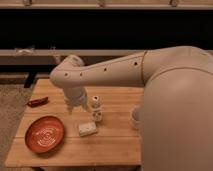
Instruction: Pick up the ceramic bowl
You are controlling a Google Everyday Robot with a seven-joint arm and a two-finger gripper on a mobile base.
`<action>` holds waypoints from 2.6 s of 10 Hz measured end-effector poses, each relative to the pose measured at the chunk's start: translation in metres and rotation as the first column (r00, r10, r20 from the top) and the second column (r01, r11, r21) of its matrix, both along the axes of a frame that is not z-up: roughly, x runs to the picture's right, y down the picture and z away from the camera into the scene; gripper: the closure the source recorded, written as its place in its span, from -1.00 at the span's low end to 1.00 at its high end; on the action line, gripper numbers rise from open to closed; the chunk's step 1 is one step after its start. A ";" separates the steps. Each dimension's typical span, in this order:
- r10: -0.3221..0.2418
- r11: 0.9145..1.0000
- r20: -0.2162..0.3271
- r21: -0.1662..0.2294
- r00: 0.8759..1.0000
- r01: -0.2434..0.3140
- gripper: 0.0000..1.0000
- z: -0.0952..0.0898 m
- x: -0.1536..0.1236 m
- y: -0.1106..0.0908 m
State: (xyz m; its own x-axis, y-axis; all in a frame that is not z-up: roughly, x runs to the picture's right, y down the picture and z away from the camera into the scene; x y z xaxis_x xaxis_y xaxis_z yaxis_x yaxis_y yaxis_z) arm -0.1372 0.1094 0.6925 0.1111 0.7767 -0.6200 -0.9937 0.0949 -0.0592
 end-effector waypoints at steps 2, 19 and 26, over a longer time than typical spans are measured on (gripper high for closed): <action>-0.029 1.000 0.021 0.012 0.999 0.028 -0.30 -0.003 -0.026 0.002; -0.113 0.991 0.146 -0.060 0.983 0.123 -0.30 0.069 -0.111 0.104; -0.061 0.987 0.132 -0.140 0.989 0.080 0.23 0.094 -0.100 0.118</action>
